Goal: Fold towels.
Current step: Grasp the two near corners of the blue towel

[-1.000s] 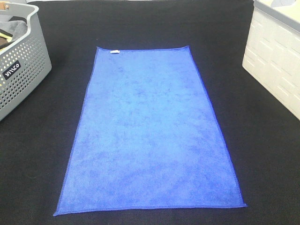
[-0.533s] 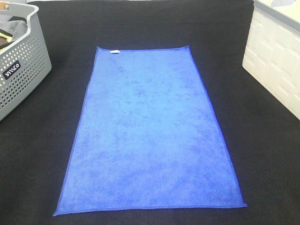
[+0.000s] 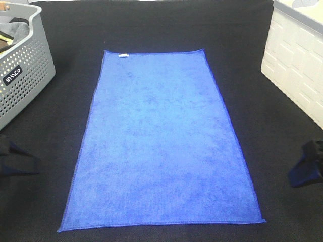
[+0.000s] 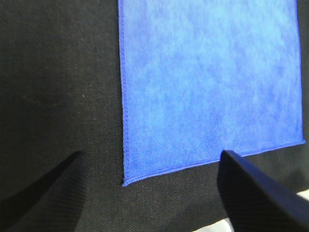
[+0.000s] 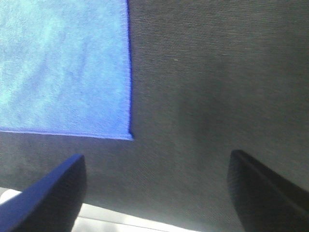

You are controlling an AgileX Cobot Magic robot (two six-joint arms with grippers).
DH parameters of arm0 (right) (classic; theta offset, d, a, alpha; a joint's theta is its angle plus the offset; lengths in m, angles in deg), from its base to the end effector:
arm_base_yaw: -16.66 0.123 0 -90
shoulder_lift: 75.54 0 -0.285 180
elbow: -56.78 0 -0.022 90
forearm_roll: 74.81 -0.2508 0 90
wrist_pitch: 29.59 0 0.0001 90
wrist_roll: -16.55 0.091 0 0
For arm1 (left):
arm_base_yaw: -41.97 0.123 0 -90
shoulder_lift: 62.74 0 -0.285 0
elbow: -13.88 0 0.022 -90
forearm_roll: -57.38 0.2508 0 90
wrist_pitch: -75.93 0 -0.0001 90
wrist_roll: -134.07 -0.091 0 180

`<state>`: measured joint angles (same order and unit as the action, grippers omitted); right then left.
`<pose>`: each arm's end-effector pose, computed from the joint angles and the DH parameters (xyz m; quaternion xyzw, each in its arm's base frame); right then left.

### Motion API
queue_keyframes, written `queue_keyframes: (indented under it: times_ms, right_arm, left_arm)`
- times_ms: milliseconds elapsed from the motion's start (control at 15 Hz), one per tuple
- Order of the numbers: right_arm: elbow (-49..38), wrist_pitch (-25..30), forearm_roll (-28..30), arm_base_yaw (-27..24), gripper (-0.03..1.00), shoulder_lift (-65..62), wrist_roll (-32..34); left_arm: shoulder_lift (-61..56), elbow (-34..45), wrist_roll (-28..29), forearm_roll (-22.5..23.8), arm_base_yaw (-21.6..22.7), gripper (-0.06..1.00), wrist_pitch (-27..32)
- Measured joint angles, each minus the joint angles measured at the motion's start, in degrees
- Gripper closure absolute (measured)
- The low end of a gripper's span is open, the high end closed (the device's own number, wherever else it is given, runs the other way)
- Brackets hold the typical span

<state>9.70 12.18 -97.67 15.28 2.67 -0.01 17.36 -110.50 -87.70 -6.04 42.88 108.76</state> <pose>0.1827 0.0192 0.1902 0.0022 0.9828 0.1288 0.1321 0.1800 -0.0413 0.1694 -0.0897 0.9367 -0.2743 0.1983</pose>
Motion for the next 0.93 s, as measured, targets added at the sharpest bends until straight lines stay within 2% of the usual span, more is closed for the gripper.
queue_keyframes:
  times_ms: [67,133,200,267,400,533,667,733,933]
  right_arm:
    - [0.0,-1.4,-2.8,0.0,0.21,2.9,-2.5]
    - [0.0,-1.4,-2.8,0.0,0.21,2.9,-2.5]
    - [0.0,-4.5,-8.3,0.0,0.21,8.3,-7.3]
    - [0.0,-4.5,-8.3,0.0,0.21,8.3,-7.3]
    - [0.1,-7.6,-14.4,0.0,0.21,14.7,-13.6]
    - [0.1,-8.3,-19.5,0.0,0.21,19.6,-19.0]
    - [0.2,-8.9,-25.3,0.0,0.21,23.9,-25.8]
    - [0.2,-8.9,-30.3,0.0,0.22,27.1,-30.5]
    - [0.7,-6.8,-38.4,0.0,0.26,30.7,-37.5]
  left_arm:
    - [3.0,0.0,-3.6,-3.1,0.0,0.24,0.0]
    - [3.0,0.0,-3.6,-3.1,0.0,0.24,0.0]
    - [7.7,-0.1,-10.3,-8.9,0.0,0.24,0.2]
    - [7.7,-0.1,-10.3,-8.9,0.0,0.24,0.2]
    - [13.3,-0.1,-17.8,-15.0,0.0,0.24,0.2]
    - [17.5,-0.2,-22.2,-18.7,0.0,0.24,0.1]
    - [22.0,-0.3,-25.4,-21.1,0.0,0.24,0.1]
    - [24.8,-1.5,-26.4,-21.9,-0.6,0.24,0.3]
    - [29.7,-6.0,-26.6,-22.2,-5.0,0.24,0.3]
